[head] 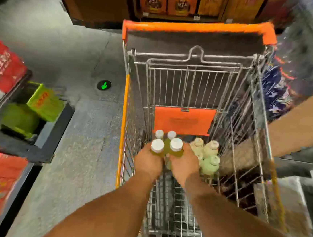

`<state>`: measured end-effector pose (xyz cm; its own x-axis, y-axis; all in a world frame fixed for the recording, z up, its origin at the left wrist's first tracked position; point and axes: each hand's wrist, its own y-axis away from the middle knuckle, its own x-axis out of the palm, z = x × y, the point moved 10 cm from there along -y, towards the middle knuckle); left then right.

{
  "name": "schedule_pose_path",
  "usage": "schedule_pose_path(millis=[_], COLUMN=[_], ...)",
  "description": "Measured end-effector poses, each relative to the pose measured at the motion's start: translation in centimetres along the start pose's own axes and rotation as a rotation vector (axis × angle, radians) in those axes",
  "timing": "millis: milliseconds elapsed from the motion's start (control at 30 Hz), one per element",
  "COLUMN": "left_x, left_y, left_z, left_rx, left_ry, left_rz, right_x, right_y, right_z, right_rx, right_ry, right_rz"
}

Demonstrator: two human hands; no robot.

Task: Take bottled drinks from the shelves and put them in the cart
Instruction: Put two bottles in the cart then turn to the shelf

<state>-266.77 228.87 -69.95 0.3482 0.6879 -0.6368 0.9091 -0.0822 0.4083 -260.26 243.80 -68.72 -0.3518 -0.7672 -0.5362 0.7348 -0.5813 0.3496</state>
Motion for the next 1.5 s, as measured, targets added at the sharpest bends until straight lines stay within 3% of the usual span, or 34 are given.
schedule_pose_path(millis=[133,300,433,567,867,1100,1300,1500], left_x=[5.2,10.2,12.0,12.9,11.2,5.1,-3.7,-16.7], left_y=[-5.5,-10.2,-12.2,-13.1,-12.2,-9.1,-4.2,3.8], left_z=[2.7,6.1,8.2,9.1,7.8,-0.8,-11.6,-19.0], left_rx=[-0.054,-0.130,-0.207,-0.231,-0.236,0.001,0.432,0.715], left_ry=[-0.054,-0.066,-0.057,-0.053,0.022,0.048,-0.185,-0.369], left_rz=[-0.072,-0.058,-0.042,-0.005,0.032,0.053,0.088,0.051], right_x=[3.5,7.5,9.8,10.9,9.8,3.5,-3.9,-11.6], right_y=[-5.5,-10.6,-12.8,-13.3,-12.6,-8.6,-2.6,10.1], right_z=[-5.1,-9.6,-12.4,-13.0,-11.3,-3.3,7.8,19.6], right_rx=[0.010,-0.006,0.087,0.088,0.120,0.034,-0.070,-0.167], right_ry=[-0.040,0.025,0.026,0.176,0.195,0.137,0.206,0.259], right_rz=[-0.016,0.031,0.042,0.106,0.121,-0.049,-0.133,-0.415])
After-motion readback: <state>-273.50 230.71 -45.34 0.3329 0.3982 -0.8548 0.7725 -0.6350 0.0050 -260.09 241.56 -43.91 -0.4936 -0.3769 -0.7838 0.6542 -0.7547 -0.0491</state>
